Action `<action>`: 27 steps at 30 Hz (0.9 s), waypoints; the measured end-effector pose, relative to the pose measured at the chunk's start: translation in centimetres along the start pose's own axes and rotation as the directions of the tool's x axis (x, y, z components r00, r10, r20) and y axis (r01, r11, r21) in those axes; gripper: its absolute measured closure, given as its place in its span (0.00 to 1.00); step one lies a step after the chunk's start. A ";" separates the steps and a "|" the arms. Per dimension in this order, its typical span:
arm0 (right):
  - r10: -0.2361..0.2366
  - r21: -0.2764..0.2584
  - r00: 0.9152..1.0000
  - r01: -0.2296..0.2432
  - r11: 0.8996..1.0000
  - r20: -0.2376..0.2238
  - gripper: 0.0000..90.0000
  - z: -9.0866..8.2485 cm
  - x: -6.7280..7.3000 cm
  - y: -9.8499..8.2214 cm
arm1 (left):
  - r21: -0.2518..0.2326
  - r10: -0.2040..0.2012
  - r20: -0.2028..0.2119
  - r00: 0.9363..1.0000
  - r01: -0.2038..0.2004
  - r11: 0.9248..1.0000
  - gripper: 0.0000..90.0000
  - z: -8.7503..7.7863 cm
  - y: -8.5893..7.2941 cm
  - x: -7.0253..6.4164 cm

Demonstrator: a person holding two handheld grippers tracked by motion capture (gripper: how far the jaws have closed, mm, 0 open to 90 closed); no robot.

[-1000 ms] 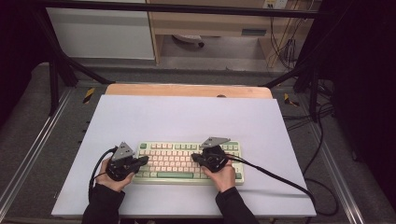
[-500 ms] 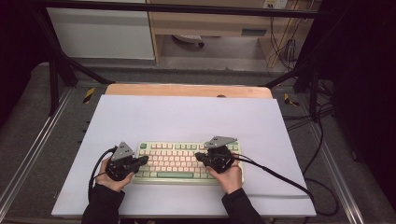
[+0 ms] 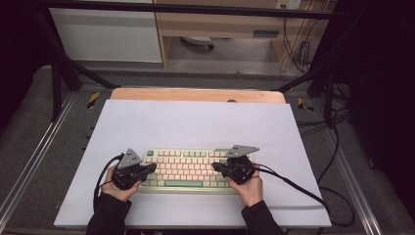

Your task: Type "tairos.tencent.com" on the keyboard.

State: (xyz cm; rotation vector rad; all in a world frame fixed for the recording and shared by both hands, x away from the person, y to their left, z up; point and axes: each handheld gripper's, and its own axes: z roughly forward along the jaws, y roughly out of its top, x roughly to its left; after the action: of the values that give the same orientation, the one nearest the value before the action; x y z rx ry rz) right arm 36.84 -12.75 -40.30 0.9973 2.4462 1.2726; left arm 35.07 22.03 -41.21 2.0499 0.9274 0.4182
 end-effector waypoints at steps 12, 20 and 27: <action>0.015 0.003 1.000 -0.015 1.000 0.009 1.00 -1.3 -0.8 -1.5 | 0.015 0.016 0.009 1.000 -0.016 1.000 1.00 0.8 0.3 -0.7; 0.017 0.003 1.000 -0.017 1.000 0.010 1.00 -1.6 -0.8 -1.9 | 0.029 0.020 0.012 1.000 -0.020 0.999 1.00 1.5 0.7 -1.0; 0.012 0.002 1.000 -0.012 1.000 0.003 1.00 -1.5 -0.7 -2.1 | 0.045 0.018 0.011 1.000 -0.018 0.999 1.00 2.4 0.6 -1.0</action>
State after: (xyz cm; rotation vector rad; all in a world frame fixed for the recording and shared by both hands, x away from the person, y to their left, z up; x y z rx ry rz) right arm 35.66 -15.07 -41.12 1.0157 2.4427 1.2721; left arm 36.04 19.71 -42.11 2.1005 0.9199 0.3987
